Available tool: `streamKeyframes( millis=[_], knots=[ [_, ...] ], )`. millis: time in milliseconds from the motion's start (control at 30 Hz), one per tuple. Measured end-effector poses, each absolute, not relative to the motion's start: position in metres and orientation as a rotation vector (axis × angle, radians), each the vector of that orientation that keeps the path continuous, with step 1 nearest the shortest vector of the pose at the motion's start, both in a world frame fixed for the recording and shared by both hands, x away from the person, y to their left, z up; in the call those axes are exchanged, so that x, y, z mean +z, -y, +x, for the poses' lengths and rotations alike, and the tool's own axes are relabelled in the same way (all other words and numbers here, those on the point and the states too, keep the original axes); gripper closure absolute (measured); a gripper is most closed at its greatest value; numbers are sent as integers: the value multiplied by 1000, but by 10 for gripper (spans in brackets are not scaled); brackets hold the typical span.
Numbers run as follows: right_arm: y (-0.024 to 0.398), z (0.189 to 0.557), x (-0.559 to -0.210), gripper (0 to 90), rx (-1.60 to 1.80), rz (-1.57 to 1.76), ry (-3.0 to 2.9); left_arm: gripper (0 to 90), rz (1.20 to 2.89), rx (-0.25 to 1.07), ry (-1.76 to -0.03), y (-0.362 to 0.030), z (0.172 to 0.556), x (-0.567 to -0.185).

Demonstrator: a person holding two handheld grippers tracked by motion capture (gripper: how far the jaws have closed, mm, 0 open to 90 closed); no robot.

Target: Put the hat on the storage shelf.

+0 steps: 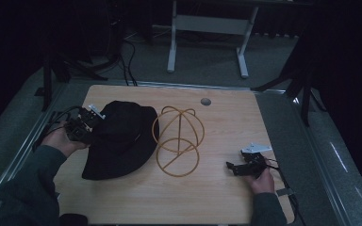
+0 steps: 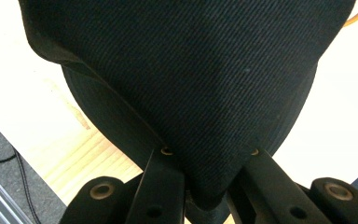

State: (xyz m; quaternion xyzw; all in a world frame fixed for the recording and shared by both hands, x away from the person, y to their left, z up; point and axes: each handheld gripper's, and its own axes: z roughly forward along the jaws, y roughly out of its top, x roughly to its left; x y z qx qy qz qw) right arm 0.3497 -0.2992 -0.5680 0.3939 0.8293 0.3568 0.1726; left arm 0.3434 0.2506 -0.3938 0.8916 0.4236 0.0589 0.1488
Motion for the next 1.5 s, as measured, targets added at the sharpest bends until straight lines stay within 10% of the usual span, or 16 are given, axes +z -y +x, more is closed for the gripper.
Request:
streamKeyframes(
  millis=[1500],
  knots=[
    [299, 350, -568, 116, 1014, 1123, -2352, 872, 2496, 254, -1149, -272, 335, -353]
  ],
)
